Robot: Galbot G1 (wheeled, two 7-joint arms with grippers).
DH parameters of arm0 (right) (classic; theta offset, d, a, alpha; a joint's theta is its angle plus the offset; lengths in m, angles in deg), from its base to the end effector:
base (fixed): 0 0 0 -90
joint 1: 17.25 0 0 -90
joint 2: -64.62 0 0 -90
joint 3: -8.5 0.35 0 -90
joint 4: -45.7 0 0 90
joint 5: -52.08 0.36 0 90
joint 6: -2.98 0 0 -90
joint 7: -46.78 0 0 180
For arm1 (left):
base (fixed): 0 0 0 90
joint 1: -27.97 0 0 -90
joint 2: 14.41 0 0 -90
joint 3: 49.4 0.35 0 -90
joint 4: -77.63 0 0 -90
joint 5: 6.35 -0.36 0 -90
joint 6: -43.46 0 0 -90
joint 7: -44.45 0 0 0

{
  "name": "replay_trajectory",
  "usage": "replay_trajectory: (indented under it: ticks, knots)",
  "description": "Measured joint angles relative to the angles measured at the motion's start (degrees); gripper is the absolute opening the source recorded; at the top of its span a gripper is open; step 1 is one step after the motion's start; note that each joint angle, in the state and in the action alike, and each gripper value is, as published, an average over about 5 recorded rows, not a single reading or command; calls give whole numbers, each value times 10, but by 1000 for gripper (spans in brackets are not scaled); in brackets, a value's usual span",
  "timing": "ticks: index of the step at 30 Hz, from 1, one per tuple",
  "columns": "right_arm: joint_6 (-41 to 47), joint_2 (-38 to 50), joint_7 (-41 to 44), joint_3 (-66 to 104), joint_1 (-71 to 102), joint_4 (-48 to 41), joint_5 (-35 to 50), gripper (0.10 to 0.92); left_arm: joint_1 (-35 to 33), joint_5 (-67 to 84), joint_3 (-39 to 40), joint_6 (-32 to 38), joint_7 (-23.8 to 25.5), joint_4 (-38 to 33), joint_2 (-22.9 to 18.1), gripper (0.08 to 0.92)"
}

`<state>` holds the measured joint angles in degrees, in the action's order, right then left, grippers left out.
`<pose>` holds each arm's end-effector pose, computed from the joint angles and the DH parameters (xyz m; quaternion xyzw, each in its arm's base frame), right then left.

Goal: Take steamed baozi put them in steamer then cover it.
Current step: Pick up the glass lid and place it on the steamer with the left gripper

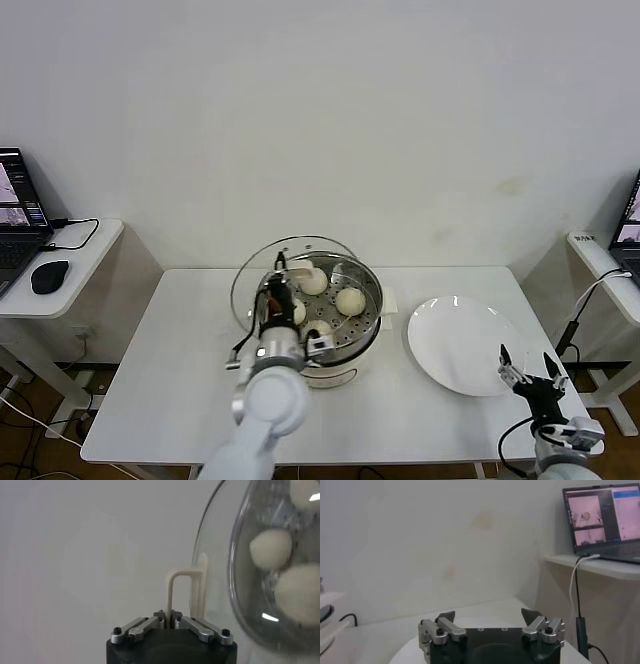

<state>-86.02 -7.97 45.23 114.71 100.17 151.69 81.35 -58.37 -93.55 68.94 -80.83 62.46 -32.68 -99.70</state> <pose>0.1981 -0.1672 -0.3398 -0.1038 -0.9906 -0.0619 0.0645 0.3117 -0.1412 -0.2180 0.0300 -0.7598 -0.6494 0.0080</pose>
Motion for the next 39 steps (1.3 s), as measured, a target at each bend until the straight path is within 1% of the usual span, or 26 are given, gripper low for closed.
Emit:
replay_trajectory:
  ticks: [7,13,24,39]
  knots:
    - [0,-2,1,2,-3,-4,1,823,28,-26,31,-1,1,42,-29,139]
    - [0,-1,2,3,-5,-7,1,823,35,-49,38,-1,1,79,-45,139]
    - [-1,-4,3,2,-8,-11,1,822,40,-79,43,-1,2,125,-57,139]
    - [-2,-6,3,0,-9,-12,-2,823,49,-85,29,-1,8,139,-62,139]
